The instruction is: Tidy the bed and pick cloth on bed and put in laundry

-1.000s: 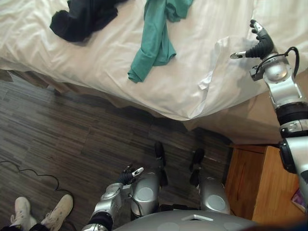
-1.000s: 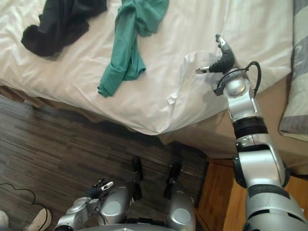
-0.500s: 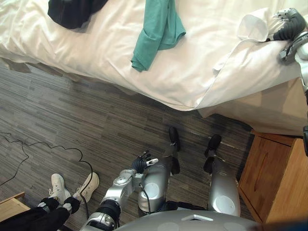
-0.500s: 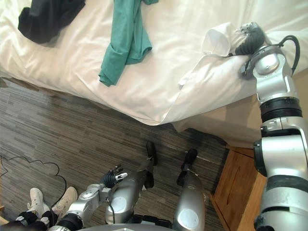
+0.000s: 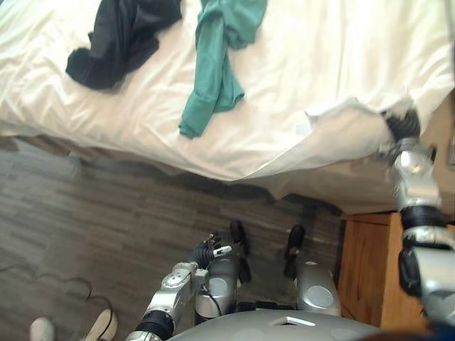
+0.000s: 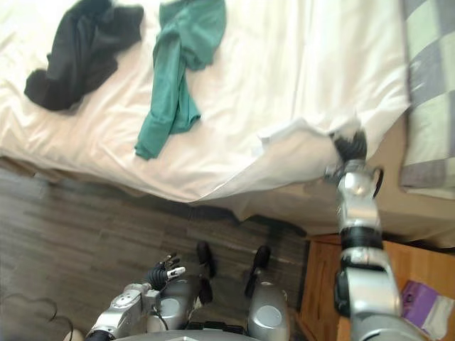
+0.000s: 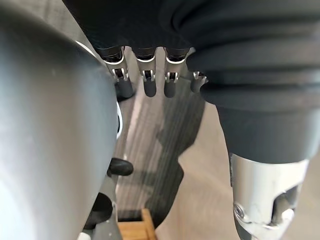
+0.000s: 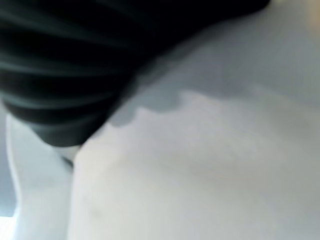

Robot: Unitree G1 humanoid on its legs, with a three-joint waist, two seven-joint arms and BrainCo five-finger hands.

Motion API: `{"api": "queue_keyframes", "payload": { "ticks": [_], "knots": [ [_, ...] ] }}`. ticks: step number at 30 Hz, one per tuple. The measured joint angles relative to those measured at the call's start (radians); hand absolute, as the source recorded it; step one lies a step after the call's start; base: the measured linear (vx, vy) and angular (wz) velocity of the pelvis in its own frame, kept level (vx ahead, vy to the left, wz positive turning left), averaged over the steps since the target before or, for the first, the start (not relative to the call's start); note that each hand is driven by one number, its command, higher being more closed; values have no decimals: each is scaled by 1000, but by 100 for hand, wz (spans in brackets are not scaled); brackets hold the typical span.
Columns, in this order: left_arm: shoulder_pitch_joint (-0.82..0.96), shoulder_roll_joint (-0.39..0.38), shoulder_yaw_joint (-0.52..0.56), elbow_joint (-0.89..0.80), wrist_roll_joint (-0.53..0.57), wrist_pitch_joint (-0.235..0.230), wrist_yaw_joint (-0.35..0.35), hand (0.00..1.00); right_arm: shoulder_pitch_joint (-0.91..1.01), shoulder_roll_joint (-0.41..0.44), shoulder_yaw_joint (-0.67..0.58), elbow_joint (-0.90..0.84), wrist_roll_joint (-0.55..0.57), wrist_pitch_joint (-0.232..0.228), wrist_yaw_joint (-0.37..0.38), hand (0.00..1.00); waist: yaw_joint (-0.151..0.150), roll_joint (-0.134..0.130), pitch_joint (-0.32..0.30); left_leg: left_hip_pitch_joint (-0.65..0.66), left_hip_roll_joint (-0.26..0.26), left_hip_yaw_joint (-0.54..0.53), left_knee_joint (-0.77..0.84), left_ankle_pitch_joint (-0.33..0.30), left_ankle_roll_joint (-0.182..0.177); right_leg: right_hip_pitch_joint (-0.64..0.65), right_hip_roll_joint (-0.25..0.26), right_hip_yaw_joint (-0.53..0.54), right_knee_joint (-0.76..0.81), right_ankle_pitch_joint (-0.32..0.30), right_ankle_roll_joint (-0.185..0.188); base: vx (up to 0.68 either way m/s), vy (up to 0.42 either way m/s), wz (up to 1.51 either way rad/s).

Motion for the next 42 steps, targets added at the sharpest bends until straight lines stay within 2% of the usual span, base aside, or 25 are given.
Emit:
{"api": "queue_keyframes", "payload": {
  "ticks": [2, 6, 9, 13, 18, 20, 22, 23, 25, 28, 29, 31, 34, 36, 38, 39, 41, 42],
  "knots": [
    [15, -18, 24, 49, 2, -6, 5, 0, 95, 62, -22, 2, 68, -17, -30, 0, -5, -2, -59, 39, 6, 23, -4, -21, -3, 39, 11, 16, -25, -4, 6, 141, -56, -27],
    [25, -41, 62, 124, 29, -34, 26, 0, 209, 160, -90, 49, 179, -51, -75, 0, -29, 8, -123, 96, 13, 44, -5, -47, -9, 105, 22, 19, -61, -10, 12, 89, -36, -14],
    [26, -42, 93, 160, 29, -46, 28, 0, 241, 187, -150, 92, 264, -69, -99, 0, -32, 4, -141, 118, 19, 51, -5, -57, -14, 130, 29, 20, -75, -10, 13, 59, -30, -9],
    [29, -42, 112, 173, 26, -49, 38, 0, 246, 225, -222, 115, 298, -83, -181, 0, -30, -4, -155, 125, 22, 51, -5, -61, -17, 151, 36, 20, -98, -9, 10, 58, -32, 5],
    [32, -54, 166, 194, 22, -44, 39, 0, 276, 243, -355, 119, 297, -60, -367, 0, -28, -6, -163, 151, 26, 80, -6, -71, -29, 184, 40, 24, -108, -8, 9, 47, -18, -4],
    [40, -54, 173, 194, 22, -35, 39, 0, 317, 237, -438, 78, 248, -58, -449, 0, -35, -2, -168, 151, 27, 86, -6, -76, -29, 182, 40, 24, -108, -11, 13, 22, -12, -10],
    [45, -54, 173, 194, 22, -34, 39, 0, 324, 219, -466, 32, 188, -47, -479, 0, -46, -1, -168, 153, 27, 92, -6, -78, -30, 180, 40, 24, -108, -11, 13, 28, -13, -10],
    [49, -52, 173, 194, 25, -33, 38, 0, 322, 184, -465, -31, 136, -41, -490, 0, -58, -1, -171, 153, 27, 95, -6, -79, -30, 178, 40, 24, -108, -11, 13, 18, -11, -8],
    [51, -52, 173, 193, 27, -33, 38, 0, 316, 143, -451, -100, 87, -38, -490, 0, -59, -2, -175, 153, 27, 96, -6, -80, -29, 176, 40, 25, -107, -11, 13, 4, -3, -2],
    [63, -51, 171, 192, 26, -36, 38, 0, 258, 68, -393, -173, 52, -40, -457, 0, -58, -8, -198, 150, 28, 98, -6, -80, -29, 165, 42, 28, -105, -11, 13, 4, -4, -1],
    [63, -49, 170, 192, 25, -36, 38, 0, 226, 57, -364, -193, 52, -41, -431, 100, -58, -10, -200, 150, 28, 97, -6, -80, -29, 165, 42, 28, -104, -11, 13, 0, 0, 0],
    [64, -48, 169, 192, 25, -36, 39, 0, 182, 42, -304, -195, 52, -49, -386, 100, -57, -12, -203, 150, 28, 96, -5, -79, -28, 165, 41, 27, -104, -10, 12, 0, 0, 0],
    [64, -47, 168, 193, 26, -35, 44, 0, 97, 40, -201, -193, 111, -56, -263, 100, -55, -9, -208, 148, 25, 83, -5, -78, -25, 165, 40, 22, -104, -10, 12, 7, -11, 6],
    [65, -42, 168, 192, 26, -35, 44, 0, 37, 37, -141, -188, 199, -62, -179, 100, -53, -6, -210, 146, 24, 71, -5, -76, -23, 167, 39, 13, -104, -10, 12, 9, -13, 11],
    [64, -35, 166, 191, 26, -35, 43, 0, -54, 32, -82, -155, 358, -74, -58, 100, -33, -2, -212, 135, 22, 55, -5, -68, -16, 163, 37, 0, -104, -10, 11, 3, -16, 18],
    [63, -31, 164, 189, 26, -35, 42, 0, -81, 32, -76, -141, 402, -79, -30, 100, -32, 0, -211, 128, 22, 45, -5, -64, -15, 161, 35, -9, -104, -10, 11, -13, -8, 39],
    [50, -29, 154, 183, 13, -34, 36, 0, -204, 12, -65, -103, 552, -104, 63, 100, -27, 16, -180, 85, 17, 20, 0, -44, -4, 128, 28, -19, -91, -5, 6, -35, 11, 38],
    [41, -29, 143, 181, 8, -34, 35, 0, -240, 0, -63, -103, 579, -106, 82, 100, -19, 26, -163, 74, 16, 18, 1, -39, 0, 116, 26, -21, -85, -3, 3, -75, 38, 17]
  ]
}}
